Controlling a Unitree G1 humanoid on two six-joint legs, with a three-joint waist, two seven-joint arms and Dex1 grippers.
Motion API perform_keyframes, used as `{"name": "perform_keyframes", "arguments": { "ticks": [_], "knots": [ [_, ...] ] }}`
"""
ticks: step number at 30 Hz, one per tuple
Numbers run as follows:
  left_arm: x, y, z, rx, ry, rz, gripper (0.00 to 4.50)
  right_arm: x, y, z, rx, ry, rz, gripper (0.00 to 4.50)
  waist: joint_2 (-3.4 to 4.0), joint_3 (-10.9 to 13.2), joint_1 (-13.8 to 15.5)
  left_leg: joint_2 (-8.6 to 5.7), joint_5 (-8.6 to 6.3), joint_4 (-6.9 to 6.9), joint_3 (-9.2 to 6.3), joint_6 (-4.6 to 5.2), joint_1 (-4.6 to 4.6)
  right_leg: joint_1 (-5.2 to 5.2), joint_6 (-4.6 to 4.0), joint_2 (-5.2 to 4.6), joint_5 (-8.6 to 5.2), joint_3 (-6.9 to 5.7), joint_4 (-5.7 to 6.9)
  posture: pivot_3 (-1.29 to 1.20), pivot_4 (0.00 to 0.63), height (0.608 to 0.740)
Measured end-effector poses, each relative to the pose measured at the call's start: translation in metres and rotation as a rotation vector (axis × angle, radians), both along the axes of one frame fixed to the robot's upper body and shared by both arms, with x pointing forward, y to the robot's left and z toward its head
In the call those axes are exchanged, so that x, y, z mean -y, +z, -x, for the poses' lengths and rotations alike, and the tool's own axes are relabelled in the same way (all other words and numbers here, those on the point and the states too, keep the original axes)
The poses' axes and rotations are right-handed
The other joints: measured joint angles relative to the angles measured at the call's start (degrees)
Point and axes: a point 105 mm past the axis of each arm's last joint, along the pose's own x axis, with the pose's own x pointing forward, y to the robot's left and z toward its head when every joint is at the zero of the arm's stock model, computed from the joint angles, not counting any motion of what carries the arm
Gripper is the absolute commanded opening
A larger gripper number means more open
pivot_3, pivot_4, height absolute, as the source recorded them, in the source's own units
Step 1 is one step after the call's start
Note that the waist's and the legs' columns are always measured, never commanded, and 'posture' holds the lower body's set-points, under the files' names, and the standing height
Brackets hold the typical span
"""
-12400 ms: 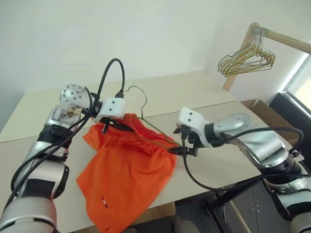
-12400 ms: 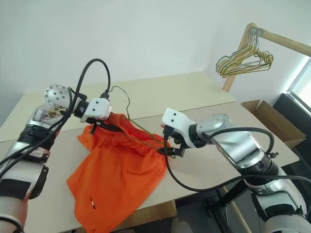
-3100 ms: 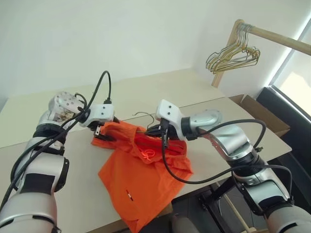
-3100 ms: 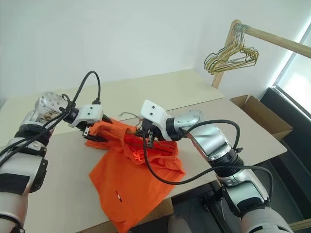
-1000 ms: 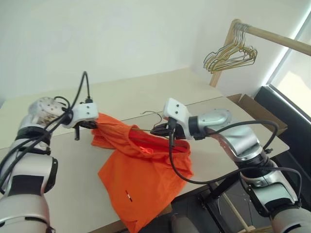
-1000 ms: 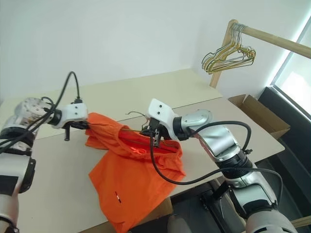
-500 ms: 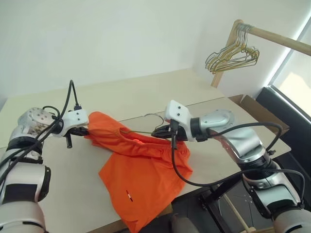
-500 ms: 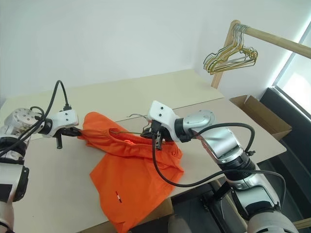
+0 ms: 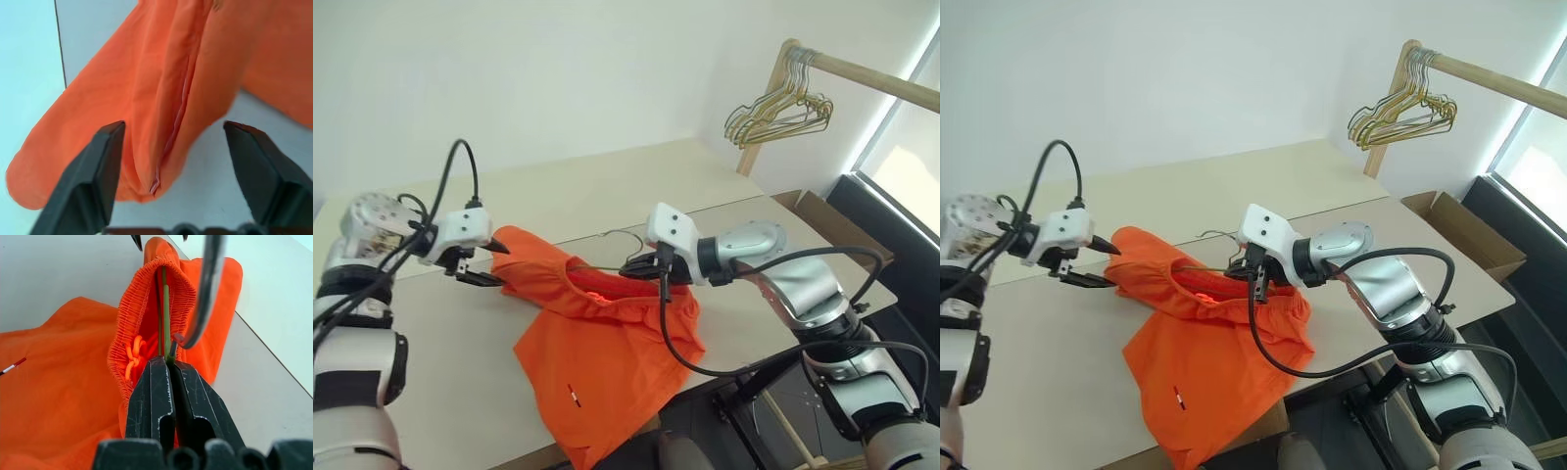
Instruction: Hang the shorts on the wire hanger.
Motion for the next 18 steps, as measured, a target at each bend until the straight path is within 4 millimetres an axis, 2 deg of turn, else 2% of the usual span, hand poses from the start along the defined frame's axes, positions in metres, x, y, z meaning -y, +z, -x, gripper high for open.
{"name": "perform_keyframes", "arguments": {
  "ticks": [3, 5, 7, 10, 13, 18],
  "knots": [
    [0.013, 0.02, 0.001, 0.057, -0.075, 0.029, 4.47, 0.001, 0.0, -0.001, 0.002, -0.003, 0.004, 0.0, 0.0, 0.0, 0.4, -0.03, -0.02, 0.01, -0.03, 0.03, 0.0, 0.04, 0.0, -0.06, 0.0, -0.01, 0.02, -0.14, 0.0, 0.74],
    [0.037, 0.029, 0.002, 0.074, -0.163, 0.089, 4.47, 0.001, 0.0, -0.001, 0.004, 0.0, 0.002, 0.0, 0.0, 0.0, 1.0, -0.05, -0.04, 0.07, -0.04, 0.08, 0.0, 0.07, 0.01, -0.09, 0.0, -0.04, 0.02, -0.14, 0.0, 0.74],
    [0.059, 0.03, 0.003, 0.069, -0.24, 0.129, 4.47, 0.001, 0.001, -0.001, 0.004, 0.0, 0.002, 0.0, 0.0, 0.0, 1.5, -0.07, -0.04, 0.09, -0.04, 0.07, 0.01, 0.07, 0.01, -0.08, 0.0, -0.03, 0.02, -0.14, 0.0, 0.74],
    [0.086, 0.019, 0.003, 0.044, -0.334, 0.135, 4.47, 0.0, 0.003, -0.002, 0.009, 0.001, 0.0, 0.0, 0.0, 0.0, 1.7, -0.06, 0.01, 0.09, -0.03, -0.01, 0.01, 0.05, 0.0, -0.04, 0.0, -0.03, 0.01, -0.14, 0.0, 0.74],
    [0.104, 0.0, 0.0, 0.013, -0.391, 0.094, 4.47, -0.002, 0.008, -0.005, 0.024, 0.004, -0.002, 0.0, 0.0, 0.0, 1.5, -0.05, 0.09, 0.09, -0.02, -0.15, 0.01, 0.05, 0.0, 0.01, 0.0, -0.03, -0.02, -0.14, 0.0, 0.74],
    [0.11, -0.022, -0.005, -0.012, -0.414, 0.014, 4.47, -0.002, 0.011, -0.007, 0.029, 0.008, -0.001, 0.0, 0.0, 0.0, 1.0, -0.05, 0.1, 0.07, -0.02, -0.16, 0.01, -0.01, 0.0, 0.07, 0.0, 0.08, -0.04, -0.14, 0.0, 0.74]
  ]
}}
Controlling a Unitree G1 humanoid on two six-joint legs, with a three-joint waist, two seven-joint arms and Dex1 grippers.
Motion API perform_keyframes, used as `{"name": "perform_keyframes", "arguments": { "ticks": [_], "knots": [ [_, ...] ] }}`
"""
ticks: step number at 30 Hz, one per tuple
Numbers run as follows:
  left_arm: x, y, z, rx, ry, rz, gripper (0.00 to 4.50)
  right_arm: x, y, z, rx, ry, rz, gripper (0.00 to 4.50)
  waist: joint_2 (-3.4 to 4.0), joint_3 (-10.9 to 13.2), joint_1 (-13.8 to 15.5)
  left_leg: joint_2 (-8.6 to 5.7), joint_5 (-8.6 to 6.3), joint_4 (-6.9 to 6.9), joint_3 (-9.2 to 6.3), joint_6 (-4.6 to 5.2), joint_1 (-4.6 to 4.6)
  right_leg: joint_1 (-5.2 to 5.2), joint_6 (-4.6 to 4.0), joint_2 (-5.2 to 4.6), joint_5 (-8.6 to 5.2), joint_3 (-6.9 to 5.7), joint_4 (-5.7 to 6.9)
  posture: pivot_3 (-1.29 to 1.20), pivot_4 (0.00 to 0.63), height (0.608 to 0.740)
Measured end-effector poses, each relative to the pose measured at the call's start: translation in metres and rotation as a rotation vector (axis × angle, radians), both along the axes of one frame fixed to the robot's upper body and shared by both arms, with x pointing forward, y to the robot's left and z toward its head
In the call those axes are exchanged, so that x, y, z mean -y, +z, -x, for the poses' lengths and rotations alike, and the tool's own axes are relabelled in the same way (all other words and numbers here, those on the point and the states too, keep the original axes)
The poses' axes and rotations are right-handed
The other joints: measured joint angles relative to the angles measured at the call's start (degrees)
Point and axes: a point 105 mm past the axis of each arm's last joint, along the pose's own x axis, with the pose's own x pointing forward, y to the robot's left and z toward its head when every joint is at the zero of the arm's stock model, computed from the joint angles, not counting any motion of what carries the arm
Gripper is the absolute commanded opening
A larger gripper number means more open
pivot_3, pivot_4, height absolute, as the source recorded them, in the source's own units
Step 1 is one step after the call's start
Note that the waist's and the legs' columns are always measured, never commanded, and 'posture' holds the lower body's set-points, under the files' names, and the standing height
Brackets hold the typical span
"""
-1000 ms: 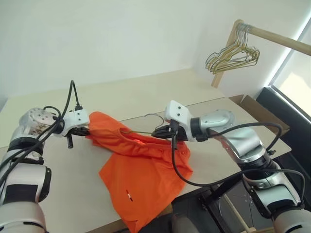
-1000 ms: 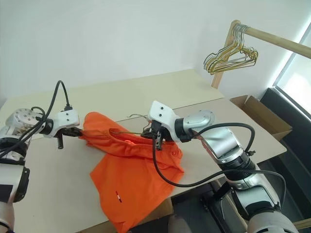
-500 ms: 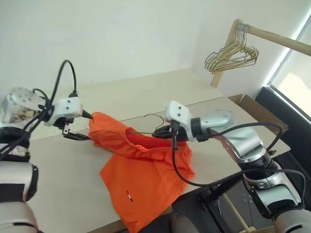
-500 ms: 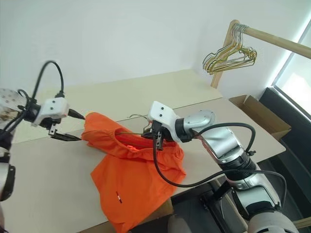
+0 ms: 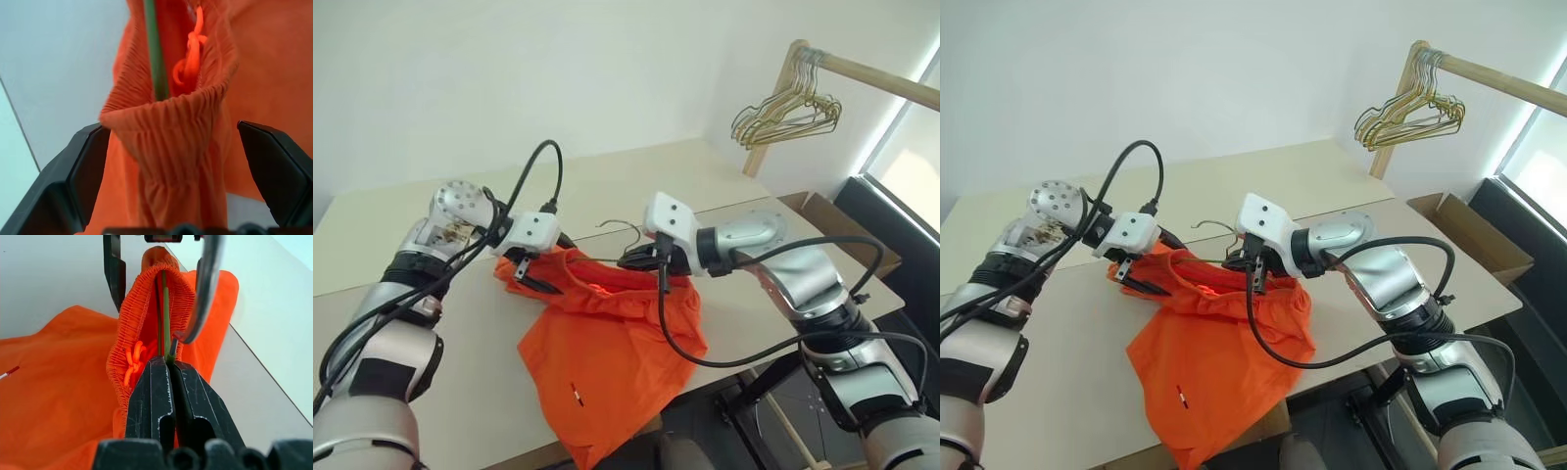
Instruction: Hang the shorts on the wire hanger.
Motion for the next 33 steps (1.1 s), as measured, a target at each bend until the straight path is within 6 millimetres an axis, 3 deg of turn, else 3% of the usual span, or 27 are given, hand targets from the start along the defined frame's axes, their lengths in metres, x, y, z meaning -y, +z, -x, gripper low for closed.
{"name": "perform_keyframes", "arguments": {
  "ticks": [2, 6, 17, 18, 20, 24, 27, 28, 33],
  "knots": [
    [0.001, -0.007, -0.003, 0.015, 0.005, -0.031, 4.47, -0.001, 0.003, -0.001, 0.004, 0.003, 0.0, 0.0, 0.0, 0.0, 0.0, -0.03, -0.01, 0.01, 0.0, 0.02, 0.0, 0.01, 0.0, -0.03, 0.0, 0.0, 0.0, -0.15, 0.0, 0.74],
    [-0.002, -0.018, -0.009, 0.025, 0.049, -0.05, 3.72, -0.002, 0.005, -0.001, 0.01, 0.008, 0.0, 0.0, 0.0, 0.0, -0.1, -0.03, -0.08, 0.01, 0.0, 0.14, -0.01, 0.0, 0.0, -0.04, 0.0, 0.0, 0.0, -0.15, 0.0, 0.74],
    [-0.005, -0.017, -0.015, 0.035, 0.104, -0.01, 0.28, 0.0, 0.005, -0.004, 0.009, 0.001, -0.003, 0.0, 0.0, 0.0, -0.2, -0.03, -0.09, 0.01, -0.01, 0.15, 0.0, 0.0, 0.0, -0.06, 0.0, 0.0, 0.0, -0.15, 0.0, 0.74],
    [-0.004, -0.017, -0.015, 0.036, 0.107, -0.005, 0.02, 0.001, 0.006, -0.004, 0.01, -0.001, -0.006, 0.0, 0.0, 0.0, -0.2, -0.03, -0.09, 0.01, -0.01, 0.15, -0.01, 0.0, 0.0, -0.07, 0.0, 0.0, 0.0, -0.15, 0.0, 0.74],
    [-0.005, -0.015, -0.016, 0.036, 0.115, 0.007, 0.02, 0.001, 0.008, -0.004, 0.019, 0.002, -0.011, 0.0, 0.0, 0.0, -0.3, -0.03, -0.09, 0.0, -0.01, 0.15, -0.01, 0.0, 0.0, -0.07, 0.0, 0.0, 0.0, -0.15, 0.0, 0.74],
    [-0.004, -0.014, -0.016, 0.028, 0.116, 0.015, 0.0, 0.001, 0.011, -0.005, 0.04, 0.005, -0.021, 1.05, 0.0, 0.0, -0.3, -0.04, -0.09, 0.01, -0.02, 0.16, -0.01, 0.0, 0.0, -0.08, 0.0, -0.01, 0.0, -0.16, 0.0, 0.74],
    [-0.003, -0.015, -0.015, 0.017, 0.113, 0.017, 0.0, 0.006, 0.016, -0.006, 0.06, -0.008, -0.022, 2.12, 0.0, 0.0, -0.3, -0.04, -0.09, 0.01, -0.02, 0.16, -0.01, 0.01, 0.0, -0.09, 0.0, -0.01, 0.0, -0.16, 0.0, 0.74],
    [-0.002, -0.015, -0.015, 0.015, 0.112, 0.019, 0.0, 0.009, 0.018, -0.007, 0.069, -0.015, -0.018, 2.29, 0.0, 0.0, -0.3, -0.05, -0.09, 0.01, -0.02, 0.16, -0.02, 0.0, 0.0, -0.1, 0.0, -0.01, 0.0, -0.17, 0.0, 0.74],
    [-0.003, -0.015, -0.014, -0.011, 0.123, 0.023, 0.0, 0.045, 0.048, -0.006, 0.159, -0.101, -0.022, 3.93, 0.0, 0.0, -0.3, -0.06, -0.12, 0.0, -0.03, 0.21, -0.05, 0.01, 0.0, -0.12, 0.0, -0.03, -0.07, -0.18, 0.0, 0.74]
  ]
}}
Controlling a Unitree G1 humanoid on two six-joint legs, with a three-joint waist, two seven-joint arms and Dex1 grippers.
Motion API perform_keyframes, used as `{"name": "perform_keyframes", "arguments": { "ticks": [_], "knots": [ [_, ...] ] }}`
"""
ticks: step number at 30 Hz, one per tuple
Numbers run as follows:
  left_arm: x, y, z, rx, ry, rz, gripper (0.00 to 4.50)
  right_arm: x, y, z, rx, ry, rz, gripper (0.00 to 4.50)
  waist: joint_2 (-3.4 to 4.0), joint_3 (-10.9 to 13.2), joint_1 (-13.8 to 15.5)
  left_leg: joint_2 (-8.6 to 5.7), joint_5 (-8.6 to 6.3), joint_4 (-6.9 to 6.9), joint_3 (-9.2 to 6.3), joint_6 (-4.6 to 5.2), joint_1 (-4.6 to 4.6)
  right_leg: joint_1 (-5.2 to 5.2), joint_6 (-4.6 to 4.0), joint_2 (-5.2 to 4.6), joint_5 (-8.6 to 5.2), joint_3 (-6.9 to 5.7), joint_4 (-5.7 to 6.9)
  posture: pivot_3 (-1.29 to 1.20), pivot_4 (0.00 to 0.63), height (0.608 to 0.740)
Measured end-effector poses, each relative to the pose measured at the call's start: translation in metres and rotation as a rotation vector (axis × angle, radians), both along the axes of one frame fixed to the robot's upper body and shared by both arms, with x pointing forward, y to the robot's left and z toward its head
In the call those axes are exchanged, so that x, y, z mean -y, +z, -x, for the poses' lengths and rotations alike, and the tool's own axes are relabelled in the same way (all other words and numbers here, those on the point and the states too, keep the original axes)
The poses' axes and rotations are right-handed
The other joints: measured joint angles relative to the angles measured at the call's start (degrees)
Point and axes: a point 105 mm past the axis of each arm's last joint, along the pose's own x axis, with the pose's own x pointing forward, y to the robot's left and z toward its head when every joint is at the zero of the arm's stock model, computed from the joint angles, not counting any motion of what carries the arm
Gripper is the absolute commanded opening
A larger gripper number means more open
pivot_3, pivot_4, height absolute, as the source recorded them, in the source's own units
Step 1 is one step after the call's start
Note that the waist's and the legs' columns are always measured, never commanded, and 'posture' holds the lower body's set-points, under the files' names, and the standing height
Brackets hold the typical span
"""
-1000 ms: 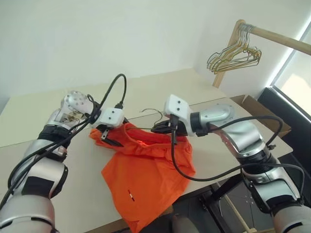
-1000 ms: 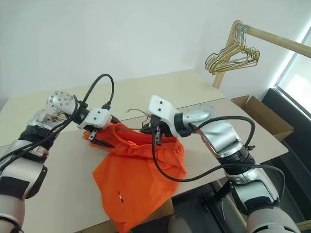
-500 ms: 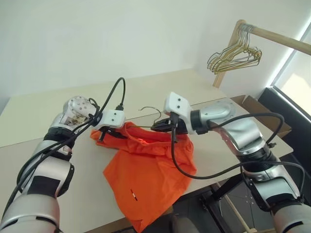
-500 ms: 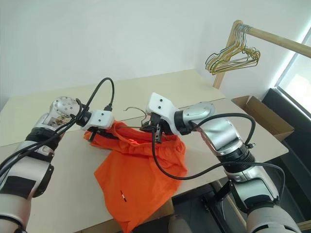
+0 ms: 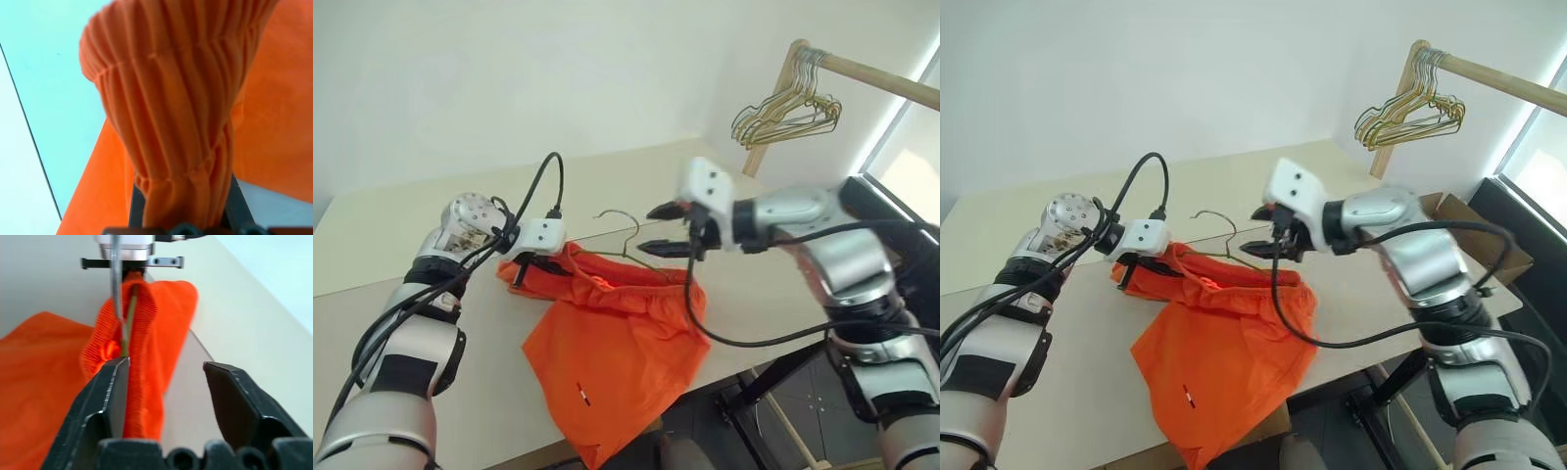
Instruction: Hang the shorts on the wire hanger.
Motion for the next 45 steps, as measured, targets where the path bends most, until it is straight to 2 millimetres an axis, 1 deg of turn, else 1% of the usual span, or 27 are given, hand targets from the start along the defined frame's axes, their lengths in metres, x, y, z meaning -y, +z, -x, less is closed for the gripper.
{"name": "perform_keyframes", "arguments": {
  "ticks": [2, 4, 6, 9, 12, 20, 25, 31, 34, 35, 39, 40, 42, 43, 45],
  "knots": [
    [-0.002, 0.0, 0.0, -0.005, 0.01, 0.007, 0.0, 0.019, 0.009, 0.01, 0.021, -0.031, 0.003, 4.48, 0.0, 0.0, 0.2, 0.04, -0.02, -0.01, -0.03, 0.04, -0.02, 0.02, 0.0, 0.02, 0.0, -0.04, -0.06, -0.18, 0.0, 0.74],
    [-0.003, 0.0, -0.001, -0.01, 0.02, 0.011, 0.0, 0.031, 0.009, 0.018, 0.013, -0.054, 0.014, 4.48, 0.0, 0.0, 0.2, 0.04, -0.03, 0.0, -0.02, 0.05, -0.01, 0.06, 0.0, 0.0, 0.0, -0.04, -0.11, -0.18, 0.0, 0.74],
    [-0.002, -0.002, -0.001, -0.021, 0.029, 0.018, 0.0, 0.043, -0.005, 0.031, -0.03, -0.085, 0.067, 4.48, 0.0, 0.0, 0.4, 0.06, -0.04, 0.0, -0.01, 0.07, 0.01, 0.09, 0.0, 0.01, 0.0, -0.03, -0.16, -0.18, 0.0, 0.74],
    [-0.002, -0.001, -0.001, -0.022, 0.035, 0.025, 0.0, 0.052, -0.032, 0.044, -0.1, -0.127, 0.148, 4.48, 0.0, 0.0, 0.4, 0.09, -0.04, 0.0, 0.01, 0.08, 0.02, 0.09, 0.0, 0.02, 0.0, -0.01, -0.17, -0.18, 0.0, 0.74],
    [-0.002, 0.0, -0.002, -0.019, 0.038, 0.033, 0.0, 0.05, -0.048, 0.042, -0.132, -0.162, 0.182, 4.48, 0.01, 0.0, 0.3, 0.08, -0.04, 0.0, 0.06, 0.07, 0.08, 0.1, 0.0, 0.0, 0.0, 0.08, -0.18, -0.17, 0.0, 0.74],
    [-0.003, 0.005, -0.003, -0.014, 0.048, 0.048, 0.0, 0.052, -0.083, 0.018, -0.229, -0.26, 0.187, 4.48, 0.01, 0.0, 1.0, 0.05, -0.04, 0.0, 0.06, 0.06, 0.01, 0.08, 0.0, -0.02, 0.0, 0.05, -0.17, -0.14, 0.0, 0.74],
    [-0.006, 0.01, -0.002, 0.002, 0.043, 0.045, 0.0, 0.042, -0.086, 0.006, -0.253, -0.239, 0.153, 4.48, 0.01, 0.0, 1.1, 0.06, -0.03, 0.0, 0.06, 0.06, 0.03, 0.08, 0.0, 0.01, 0.0, 0.04, -0.17, -0.14, 0.0, 0.74],
    [-0.004, 0.014, -0.001, 0.017, 0.03, 0.047, 0.0, 0.024, -0.088, 0.002, -0.275, -0.134, 0.198, 4.48, 0.01, 0.0, 1.1, 0.05, -0.03, 0.0, 0.05, 0.05, 0.04, 0.08, 0.0, 0.04, 0.0, 0.02, -0.13, -0.12, 0.0, 0.74],
    [-0.005, 0.014, -0.001, 0.016, 0.037, 0.053, 0.0, 0.023, -0.094, -0.001, -0.299, -0.112, 0.233, 3.96, 0.01, 0.0, 1.2, 0.02, -0.02, 0.0, 0.05, 0.03, 0.03, 0.08, 0.0, 0.01, 0.0, 0.02, -0.12, -0.12, 0.0, 0.74],
    [-0.005, 0.014, 0.0, 0.015, 0.037, 0.054, 0.0, 0.023, -0.095, -0.001, -0.303, -0.11, 0.239, 3.66, 0.01, 0.0, 1.2, 0.01, -0.02, 0.0, 0.05, 0.03, 0.03, 0.08, 0.0, 0.01, 0.0, 0.02, -0.13, -0.11, 0.0, 0.74],
    [-0.005, 0.014, 0.001, 0.018, 0.035, 0.056, 0.0, 0.022, -0.101, -0.004, -0.331, -0.089, 0.261, 2.3, 0.01, 0.0, 1.3, 0.02, 0.0, 0.0, 0.05, -0.01, 0.03, 0.06, 0.0, 0.02, 0.0, 0.02, -0.12, -0.11, 0.0, 0.74],
    [-0.004, 0.014, 0.001, 0.019, 0.034, 0.057, 0.0, 0.021, -0.1, -0.004, -0.331, -0.085, 0.263, 1.86, 0.01, 0.0, 1.4, 0.03, 0.01, 0.0, 0.05, -0.01, 0.03, 0.06, 0.0, 0.03, 0.0, 0.02, -0.12, -0.11, 0.0, 0.74],
    [-0.005, 0.014, 0.001, 0.019, 0.037, 0.059, 0.0, 0.02, -0.098, -0.005, -0.326, -0.072, 0.265, 1.31, 0.01, 0.0, 1.4, 0.04, 0.01, 0.0, 0.05, -0.01, 0.04, 0.06, 0.0, 0.03, 0.0, 0.02, -0.1, -0.11, 0.0, 0.74],
    [-0.005, 0.014, 0.001, 0.018, 0.038, 0.059, 0.0, 0.02, -0.097, -0.006, -0.322, -0.07, 0.266, 0.81, 0.01, 0.0, 1.4, 0.03, 0.01, 0.0, 0.05, -0.01, 0.03, 0.06, 0.0, 0.03, 0.0, 0.02, -0.1, -0.12, 0.0, 0.74],
    [-0.005, 0.014, 0.001, 0.018, 0.038, 0.059, 0.0, 0.02, -0.096, -0.005, -0.319, -0.063, 0.271, 0.29, 0.01, 0.0, 1.4, 0.03, 0.01, 0.01, 0.04, -0.01, 0.03, 0.06, 0.0, 0.02, 0.0, 0.01, -0.1, -0.12, 0.0, 0.74]
  ]
}}
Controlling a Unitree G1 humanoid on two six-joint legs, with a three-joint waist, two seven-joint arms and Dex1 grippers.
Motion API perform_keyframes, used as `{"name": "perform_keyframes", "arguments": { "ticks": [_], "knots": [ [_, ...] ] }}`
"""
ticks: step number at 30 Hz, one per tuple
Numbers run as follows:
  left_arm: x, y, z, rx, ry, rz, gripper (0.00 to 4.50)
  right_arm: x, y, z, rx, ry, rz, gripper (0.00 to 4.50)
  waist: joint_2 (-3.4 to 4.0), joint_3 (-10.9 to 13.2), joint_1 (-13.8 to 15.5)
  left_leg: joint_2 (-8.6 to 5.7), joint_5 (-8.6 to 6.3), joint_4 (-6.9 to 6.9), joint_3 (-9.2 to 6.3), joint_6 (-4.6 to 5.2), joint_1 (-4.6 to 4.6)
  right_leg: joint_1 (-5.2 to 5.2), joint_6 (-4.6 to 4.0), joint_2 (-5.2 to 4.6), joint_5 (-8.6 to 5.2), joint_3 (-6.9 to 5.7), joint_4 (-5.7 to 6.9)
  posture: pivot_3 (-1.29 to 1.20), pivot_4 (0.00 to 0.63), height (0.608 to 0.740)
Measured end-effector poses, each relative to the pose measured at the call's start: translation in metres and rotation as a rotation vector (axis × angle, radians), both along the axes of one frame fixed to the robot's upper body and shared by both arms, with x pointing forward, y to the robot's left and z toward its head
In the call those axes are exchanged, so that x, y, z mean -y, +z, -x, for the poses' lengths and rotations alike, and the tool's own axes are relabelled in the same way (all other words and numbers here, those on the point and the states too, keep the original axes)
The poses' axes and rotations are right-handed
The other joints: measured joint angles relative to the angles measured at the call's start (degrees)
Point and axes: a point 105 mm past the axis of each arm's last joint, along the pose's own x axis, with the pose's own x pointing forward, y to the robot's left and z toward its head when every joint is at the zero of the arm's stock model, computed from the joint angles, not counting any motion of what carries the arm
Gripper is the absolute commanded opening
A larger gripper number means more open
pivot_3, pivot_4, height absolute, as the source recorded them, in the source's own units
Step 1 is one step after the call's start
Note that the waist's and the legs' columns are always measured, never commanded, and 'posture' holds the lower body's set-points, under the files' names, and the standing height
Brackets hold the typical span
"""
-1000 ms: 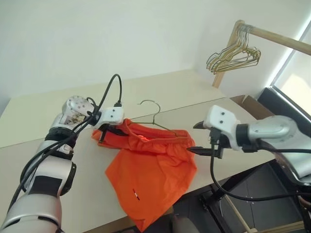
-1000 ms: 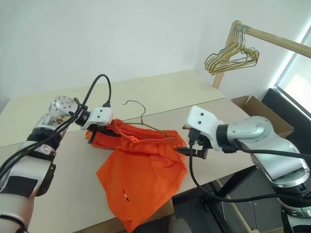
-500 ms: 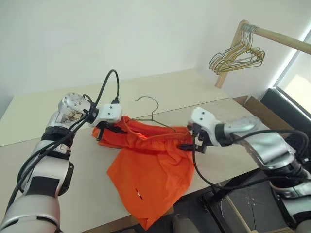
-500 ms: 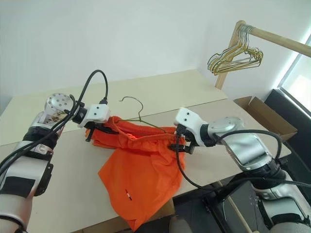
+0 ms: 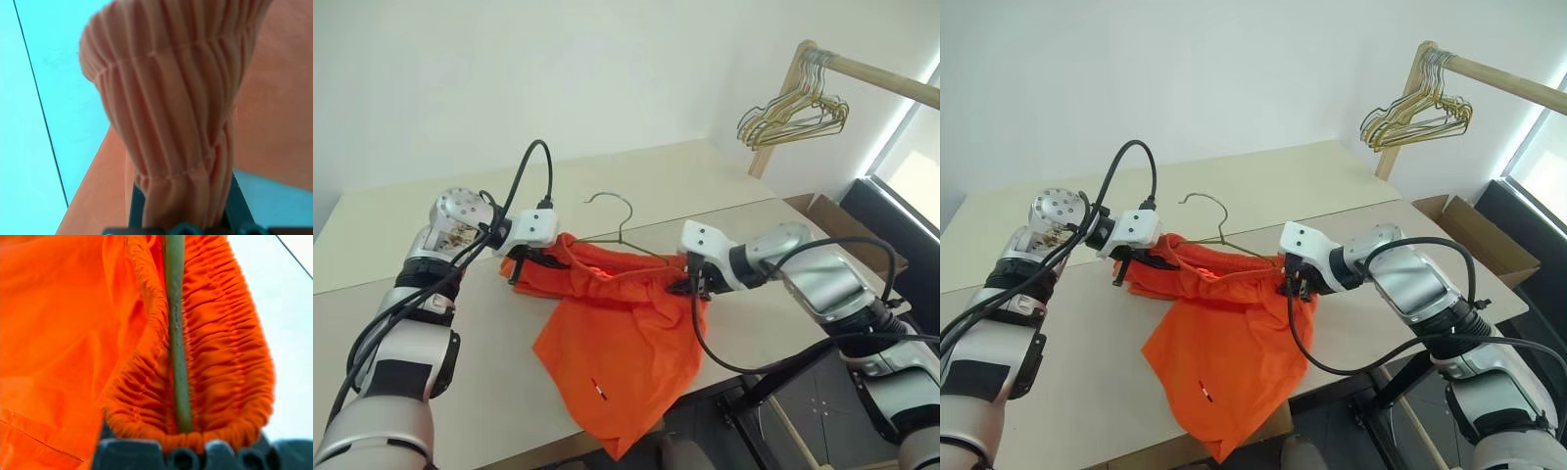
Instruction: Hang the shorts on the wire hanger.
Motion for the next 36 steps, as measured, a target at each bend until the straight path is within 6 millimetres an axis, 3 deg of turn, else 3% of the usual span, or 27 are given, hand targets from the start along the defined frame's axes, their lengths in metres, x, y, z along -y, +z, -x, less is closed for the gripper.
{"name": "perform_keyframes", "arguments": {
  "ticks": [1, 9, 17, 23, 32, 36],
  "knots": [
    [0.0, 0.0, 0.0, -0.001, 0.0, 0.0, 0.0, 0.0, 0.0, 0.001, -0.003, 0.006, 0.001, 0.03, 0.0, 0.0, 0.0, -0.01, 0.0, 0.0, 0.0, 0.0, 0.0, 0.0, 0.0, 0.0, 0.0, 0.0, 0.0, -0.12, 0.0, 0.74],
    [0.002, -0.001, 0.001, 0.009, -0.028, -0.007, 0.0, 0.001, 0.001, 0.006, -0.012, 0.041, 0.016, 0.03, 0.0, 0.0, -0.2, 0.0, 0.0, 0.0, 0.0, 0.0, 0.0, 0.0, 0.0, -0.01, 0.0, 0.0, -0.01, -0.14, 0.0, 0.74],
    [0.011, 0.001, 0.003, 0.006, -0.069, 0.037, 2.38, 0.002, -0.008, 0.026, -0.133, 0.021, -0.072, 0.0, 0.0, 0.0, -0.2, 0.0, -0.01, 0.01, -0.02, 0.01, -0.02, 0.01, 0.0, -0.04, 0.0, -0.02, -0.03, -0.14, 0.0, 0.74],
    [0.013, 0.02, -0.006, 0.043, -0.016, 0.151, 4.35, 0.015, -0.006, 0.049, -0.235, -0.075, -0.203, 0.0, 0.0, 0.0, 0.1, 0.01, -0.02, 0.0, -0.04, 0.04, -0.02, 0.02, 0.0, -0.04, 0.0, -0.03, -0.04, -0.14, 0.0, 0.74],
    [0.006, 0.075, -0.017, 0.083, 0.139, 0.552, 4.47, 0.051, 0.005, 0.063, -0.277, -0.405, -0.387, 0.0, -0.01, 0.0, 0.5, 0.03, -0.03, 0.0, -0.04, 0.05, 0.01, 0.04, 0.0, -0.04, 0.0, 0.01, -0.01, -0.17, 0.004, 0.74],
    [0.016, 0.117, -0.01, 0.099, 0.119, 0.782, 4.47, 0.068, 0.01, 0.062, -0.252, -0.599, -0.479, 0.0, 0.0, 0.0, 0.9, 0.04, -0.04, 0.0, -0.04, 0.07, 0.0, 0.04, 0.0, -0.07, 0.0, 0.06, 0.05, -0.19, 0.007, 0.74]
  ]
}}
